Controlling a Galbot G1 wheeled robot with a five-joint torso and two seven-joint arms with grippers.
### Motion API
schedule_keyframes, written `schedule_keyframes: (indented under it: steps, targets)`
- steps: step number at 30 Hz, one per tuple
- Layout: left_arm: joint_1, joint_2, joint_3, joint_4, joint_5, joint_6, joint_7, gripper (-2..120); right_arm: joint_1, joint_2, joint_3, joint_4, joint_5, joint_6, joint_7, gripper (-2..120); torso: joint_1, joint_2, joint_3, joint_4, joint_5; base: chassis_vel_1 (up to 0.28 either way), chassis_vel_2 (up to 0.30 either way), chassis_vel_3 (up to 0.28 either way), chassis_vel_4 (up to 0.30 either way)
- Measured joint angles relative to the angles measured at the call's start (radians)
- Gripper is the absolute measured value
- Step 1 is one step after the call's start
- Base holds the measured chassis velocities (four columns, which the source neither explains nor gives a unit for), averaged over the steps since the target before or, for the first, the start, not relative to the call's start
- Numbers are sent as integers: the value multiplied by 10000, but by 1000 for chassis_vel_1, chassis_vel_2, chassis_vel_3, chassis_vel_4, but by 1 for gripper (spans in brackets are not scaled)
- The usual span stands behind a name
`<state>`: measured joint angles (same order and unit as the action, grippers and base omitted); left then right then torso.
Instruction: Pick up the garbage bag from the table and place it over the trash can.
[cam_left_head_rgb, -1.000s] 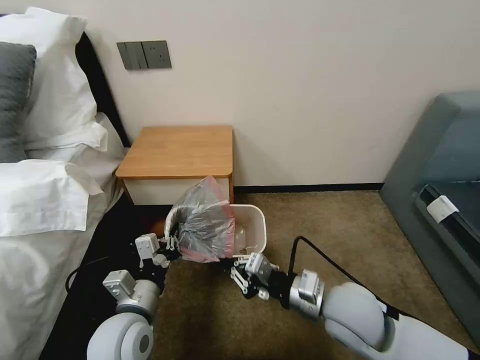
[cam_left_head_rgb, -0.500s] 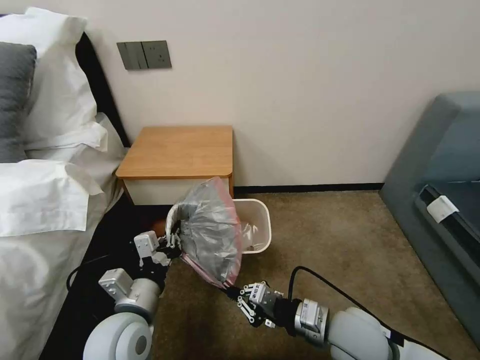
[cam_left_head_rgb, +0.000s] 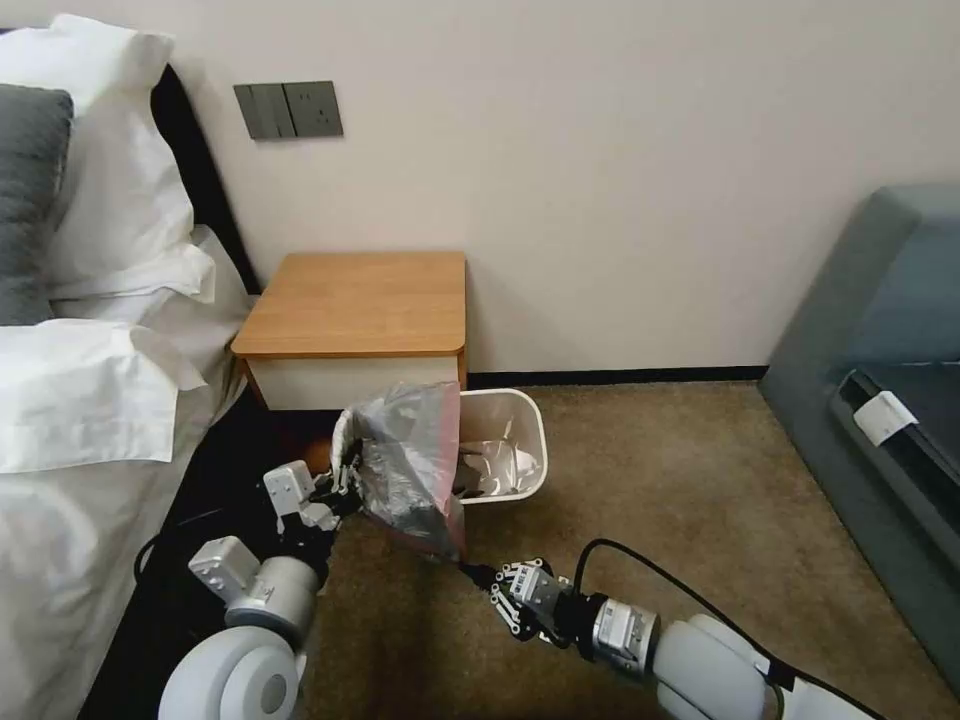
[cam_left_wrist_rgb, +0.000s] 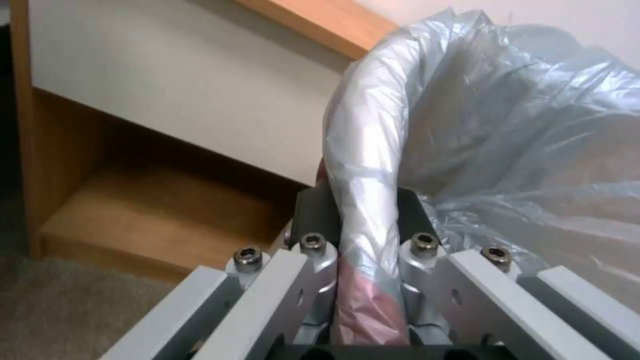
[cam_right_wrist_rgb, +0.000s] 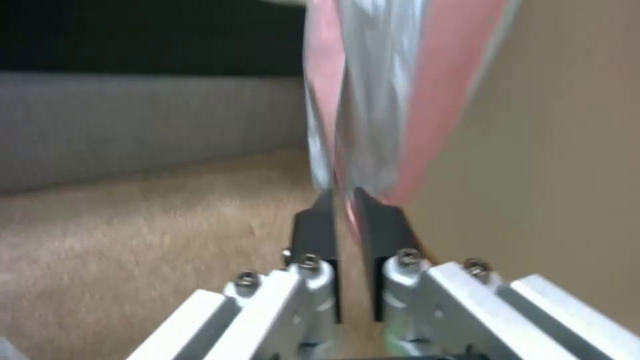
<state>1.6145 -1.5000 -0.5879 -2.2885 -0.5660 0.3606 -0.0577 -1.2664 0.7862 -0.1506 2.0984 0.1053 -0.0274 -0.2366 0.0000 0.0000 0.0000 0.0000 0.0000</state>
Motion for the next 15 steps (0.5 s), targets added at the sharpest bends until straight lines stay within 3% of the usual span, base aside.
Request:
schedule_keyframes:
  steps: [3,9,12,15]
  targets:
    - [-150,72,-62,254,307,-66,37,7,-701,-313,150,891,713,-25,468,32,0,0,0,-1,-1,0,0,0,0]
    - [-236,93,-68,567,684,-218,72,7,-1123,-261,227,1313,1525,-162,1077,52,0,0,0,-1,-2,0,0,0,0]
    - [-206,101,-30,597,800,-276,100,7,-969,119,260,1440,2343,-312,2099,68,0,0,0,-1,-1,0,0,0,0]
    - [-184,110,-18,597,862,-294,110,7,-703,452,252,1490,2930,-507,2690,75,0,0,1,0,-2,0,0,0,0]
